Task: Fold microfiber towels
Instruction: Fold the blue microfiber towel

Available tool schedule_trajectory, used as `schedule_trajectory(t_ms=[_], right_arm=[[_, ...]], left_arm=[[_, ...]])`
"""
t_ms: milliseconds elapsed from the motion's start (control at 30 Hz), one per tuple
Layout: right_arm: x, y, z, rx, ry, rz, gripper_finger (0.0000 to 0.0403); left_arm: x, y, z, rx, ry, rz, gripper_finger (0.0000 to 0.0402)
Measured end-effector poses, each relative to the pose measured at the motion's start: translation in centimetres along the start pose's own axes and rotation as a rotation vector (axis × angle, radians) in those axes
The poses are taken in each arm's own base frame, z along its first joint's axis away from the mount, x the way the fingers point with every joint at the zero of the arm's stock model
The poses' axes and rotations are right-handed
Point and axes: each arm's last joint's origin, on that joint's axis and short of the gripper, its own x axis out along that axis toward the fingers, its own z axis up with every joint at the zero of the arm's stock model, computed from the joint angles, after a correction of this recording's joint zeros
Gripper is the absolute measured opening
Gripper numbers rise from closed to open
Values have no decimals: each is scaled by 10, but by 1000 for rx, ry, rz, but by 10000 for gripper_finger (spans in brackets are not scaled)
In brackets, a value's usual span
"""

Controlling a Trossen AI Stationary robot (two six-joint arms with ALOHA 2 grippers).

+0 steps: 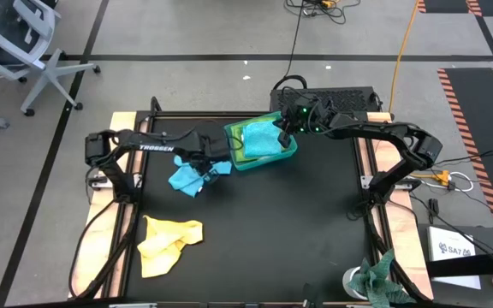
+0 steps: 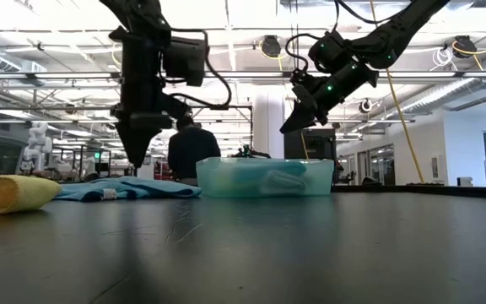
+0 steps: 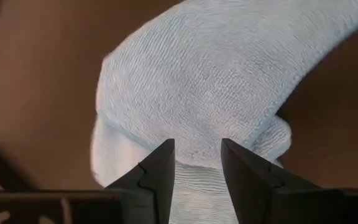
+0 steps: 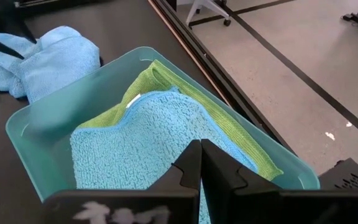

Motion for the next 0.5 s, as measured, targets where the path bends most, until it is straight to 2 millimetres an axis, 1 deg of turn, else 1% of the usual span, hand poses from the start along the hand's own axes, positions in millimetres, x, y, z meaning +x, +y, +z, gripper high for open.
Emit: schedule_trajectory(t_ms=[267, 400, 500], right_arm=[[0, 0, 0, 16, 0, -1, 0], [0, 0, 0, 16, 0, -1, 0], [0, 0, 0, 16, 0, -2, 0]], left_arm=[[-6, -22, -13, 319, -24, 52, 134], [8, -27, -33, 408, 42, 98, 134], [20, -29, -48, 422, 96, 119, 134]])
